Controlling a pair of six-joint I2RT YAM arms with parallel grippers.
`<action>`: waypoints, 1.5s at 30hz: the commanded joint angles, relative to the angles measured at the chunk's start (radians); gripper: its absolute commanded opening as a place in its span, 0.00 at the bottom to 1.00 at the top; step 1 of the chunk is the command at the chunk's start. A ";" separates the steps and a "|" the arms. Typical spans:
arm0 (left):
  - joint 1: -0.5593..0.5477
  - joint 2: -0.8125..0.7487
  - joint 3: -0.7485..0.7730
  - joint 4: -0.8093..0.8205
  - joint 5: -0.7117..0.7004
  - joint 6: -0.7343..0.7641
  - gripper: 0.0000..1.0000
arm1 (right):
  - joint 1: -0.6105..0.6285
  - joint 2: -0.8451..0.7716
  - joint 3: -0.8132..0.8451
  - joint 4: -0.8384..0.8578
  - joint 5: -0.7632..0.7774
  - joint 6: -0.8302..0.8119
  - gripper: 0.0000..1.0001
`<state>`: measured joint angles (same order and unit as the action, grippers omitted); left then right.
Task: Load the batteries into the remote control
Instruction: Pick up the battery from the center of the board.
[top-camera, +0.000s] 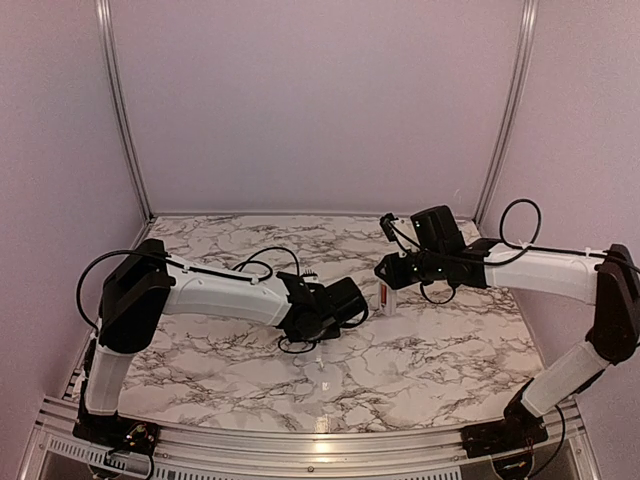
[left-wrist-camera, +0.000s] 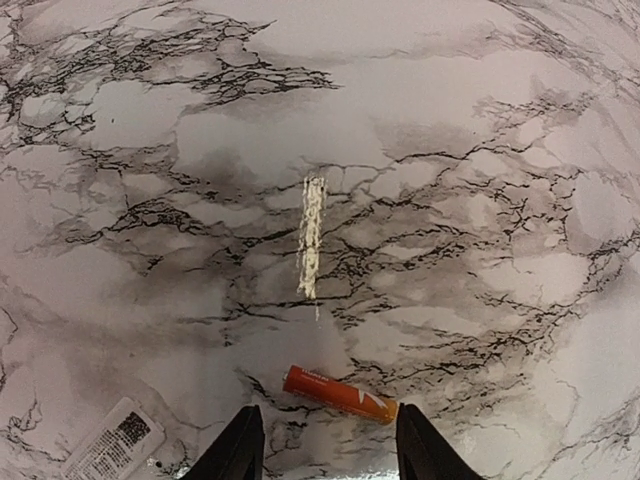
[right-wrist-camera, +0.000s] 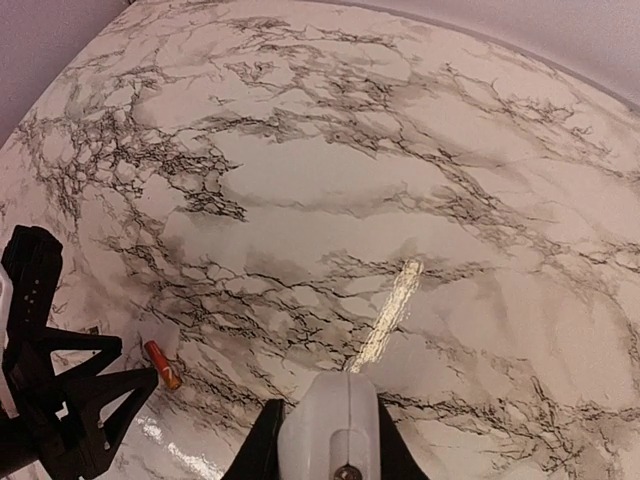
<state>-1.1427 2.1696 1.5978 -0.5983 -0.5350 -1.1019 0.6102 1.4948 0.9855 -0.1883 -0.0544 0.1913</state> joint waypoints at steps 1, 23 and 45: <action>0.001 0.048 0.071 -0.116 -0.054 -0.050 0.48 | -0.004 -0.045 0.000 0.024 -0.012 0.012 0.00; 0.012 0.159 0.185 -0.191 -0.014 -0.080 0.51 | -0.004 -0.098 -0.023 0.029 -0.029 0.017 0.00; 0.025 0.135 0.144 -0.162 0.057 0.146 0.00 | -0.004 -0.130 -0.023 0.013 -0.128 0.004 0.00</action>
<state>-1.1275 2.3283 1.7966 -0.7738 -0.5308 -1.0660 0.6102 1.4162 0.9619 -0.1814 -0.1177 0.1940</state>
